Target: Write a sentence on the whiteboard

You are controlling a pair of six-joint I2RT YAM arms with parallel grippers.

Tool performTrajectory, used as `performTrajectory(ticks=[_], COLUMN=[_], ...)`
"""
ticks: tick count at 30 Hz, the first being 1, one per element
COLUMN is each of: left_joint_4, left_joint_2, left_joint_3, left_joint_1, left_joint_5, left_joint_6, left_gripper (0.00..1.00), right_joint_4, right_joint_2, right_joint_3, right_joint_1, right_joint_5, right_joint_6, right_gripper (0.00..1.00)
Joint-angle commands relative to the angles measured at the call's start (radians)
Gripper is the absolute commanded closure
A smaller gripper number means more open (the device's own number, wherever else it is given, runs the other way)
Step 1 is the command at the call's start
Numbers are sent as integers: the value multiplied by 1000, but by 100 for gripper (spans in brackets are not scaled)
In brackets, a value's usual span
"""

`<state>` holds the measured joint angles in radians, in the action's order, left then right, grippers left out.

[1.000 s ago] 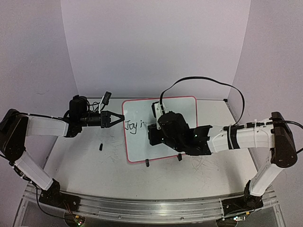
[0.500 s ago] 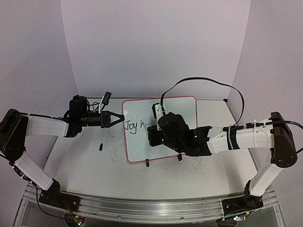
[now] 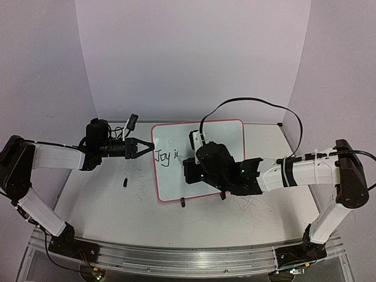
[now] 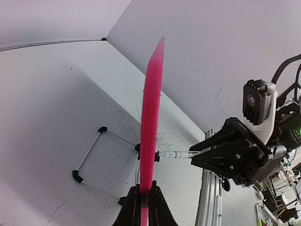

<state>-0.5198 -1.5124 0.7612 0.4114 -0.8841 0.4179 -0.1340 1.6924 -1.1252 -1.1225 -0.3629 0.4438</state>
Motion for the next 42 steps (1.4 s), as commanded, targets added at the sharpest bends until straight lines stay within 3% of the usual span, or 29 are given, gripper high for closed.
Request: performTrajectory(ticks=[1,42], left_joint_4=[-54,-52], left_joint_2=[52,54], left_joint_3=[26,23], left_joint_1=[-5,-5], left_joint_5=[-25,-29], left_joint_6=[1,1], left_gripper=[100,100], right_joint_4=[23,-4], right_joint_2=[1,17], right_joint_3=[6,-56], right_joint_1=[2,17], right_joint_5=[-4,-80], right_joint_6=[15,-30], right_gripper=[100,100])
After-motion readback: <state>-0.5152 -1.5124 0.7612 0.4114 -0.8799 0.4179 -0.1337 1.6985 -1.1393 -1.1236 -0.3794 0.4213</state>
